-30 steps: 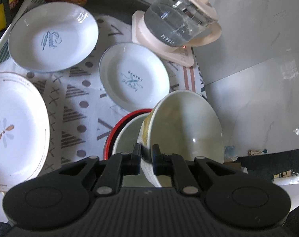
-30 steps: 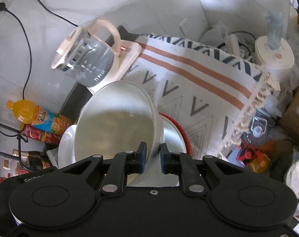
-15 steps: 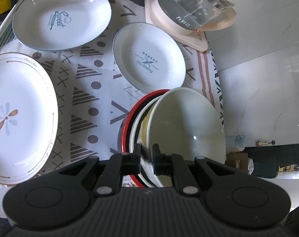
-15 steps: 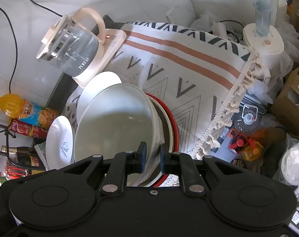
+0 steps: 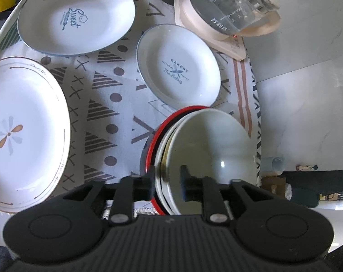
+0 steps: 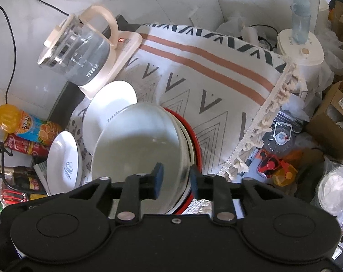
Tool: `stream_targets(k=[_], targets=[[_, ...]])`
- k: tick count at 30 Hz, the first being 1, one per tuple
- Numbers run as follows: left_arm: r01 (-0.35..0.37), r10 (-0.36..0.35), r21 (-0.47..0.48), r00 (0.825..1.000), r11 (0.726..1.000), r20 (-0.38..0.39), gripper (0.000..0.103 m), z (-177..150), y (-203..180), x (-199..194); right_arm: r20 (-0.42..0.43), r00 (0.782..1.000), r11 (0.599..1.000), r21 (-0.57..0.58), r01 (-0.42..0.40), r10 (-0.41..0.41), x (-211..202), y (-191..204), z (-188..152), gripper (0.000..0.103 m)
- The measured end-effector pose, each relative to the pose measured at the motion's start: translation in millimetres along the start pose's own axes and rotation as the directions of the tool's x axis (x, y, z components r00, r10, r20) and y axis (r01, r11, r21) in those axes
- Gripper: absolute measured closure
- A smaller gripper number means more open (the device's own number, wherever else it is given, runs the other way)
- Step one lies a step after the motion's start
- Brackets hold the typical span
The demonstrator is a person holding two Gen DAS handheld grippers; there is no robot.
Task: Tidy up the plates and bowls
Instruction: 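Open both grippers and release the smaller white bowl on the stack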
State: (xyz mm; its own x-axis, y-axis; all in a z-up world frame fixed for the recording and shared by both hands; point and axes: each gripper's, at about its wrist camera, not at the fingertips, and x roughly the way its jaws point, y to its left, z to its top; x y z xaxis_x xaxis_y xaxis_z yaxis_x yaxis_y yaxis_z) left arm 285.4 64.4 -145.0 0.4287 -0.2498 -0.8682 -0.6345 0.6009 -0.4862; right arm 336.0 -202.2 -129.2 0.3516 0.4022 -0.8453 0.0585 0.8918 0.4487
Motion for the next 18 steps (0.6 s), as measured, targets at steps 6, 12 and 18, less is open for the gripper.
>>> stream_targets(k=[6, 12, 18], targets=[[0.012, -0.013, 0.018, 0.999, 1.0, 0.042, 0.056, 1.9, 2.6, -13.4, 0.026, 1.0, 1.0, -0.022, 0.0, 0.0, -11.1, 3.2, 1.2, 0.066], [-0.008, 0.004, 0.054, 0.997, 0.999, 0.071, 0.047, 4.8, 11.8, -26.4, 0.056, 0.998, 0.997, -0.073, 0.002, 0.002, -20.7, 14.1, -0.9, 0.065], [-0.069, 0.061, 0.073, 0.992, 0.995, 0.114, 0.031, 3.7, 31.8, -41.9, 0.039, 0.998, 0.982, -0.183, -0.04, 0.048, -20.8, 38.8, -7.0, 0.055]])
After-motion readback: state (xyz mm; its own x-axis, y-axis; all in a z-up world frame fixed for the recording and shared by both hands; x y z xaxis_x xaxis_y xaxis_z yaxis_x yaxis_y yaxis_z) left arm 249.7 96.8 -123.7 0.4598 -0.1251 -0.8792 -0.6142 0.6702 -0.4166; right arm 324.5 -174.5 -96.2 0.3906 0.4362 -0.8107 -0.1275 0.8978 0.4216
